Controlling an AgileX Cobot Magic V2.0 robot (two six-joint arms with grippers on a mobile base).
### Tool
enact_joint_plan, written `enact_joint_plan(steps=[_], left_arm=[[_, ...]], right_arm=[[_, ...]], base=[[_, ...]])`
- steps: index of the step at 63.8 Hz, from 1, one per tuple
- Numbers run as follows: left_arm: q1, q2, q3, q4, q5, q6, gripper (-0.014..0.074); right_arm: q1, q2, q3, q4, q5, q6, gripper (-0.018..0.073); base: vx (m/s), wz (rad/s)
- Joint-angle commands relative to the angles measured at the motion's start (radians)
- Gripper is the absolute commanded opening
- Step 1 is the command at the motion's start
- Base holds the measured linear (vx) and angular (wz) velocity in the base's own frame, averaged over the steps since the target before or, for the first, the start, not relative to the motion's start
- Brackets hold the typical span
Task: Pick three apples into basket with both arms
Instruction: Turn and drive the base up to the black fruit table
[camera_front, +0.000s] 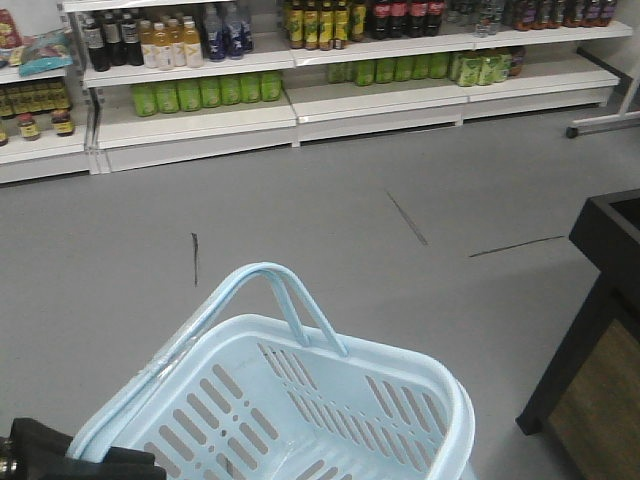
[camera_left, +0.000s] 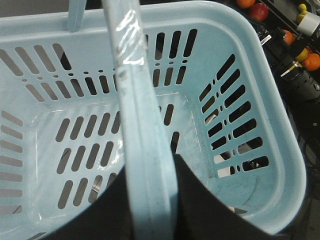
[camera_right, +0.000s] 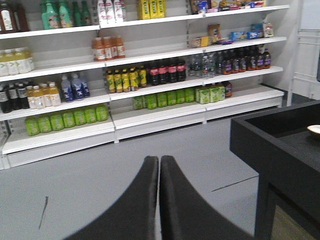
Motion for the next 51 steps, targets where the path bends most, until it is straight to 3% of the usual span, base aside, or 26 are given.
enact_joint_plan(steps=[1,51], left_arm=[[-0.007,-0.001,-0.027,-0.073,-0.049,0.002,-0.0007],[-0.007,-0.001,-0.027,-0.073,-0.049,0.002,-0.0007]], right_arm=[[-0.006,-0.011,0.014,-0.004,-0.074,-0.007,-0.0004],[-0.006,-0.011,0.014,-0.004,-0.074,-0.007,-0.0004]], base=[[0.12,-0.46],[0.11,-0.43]])
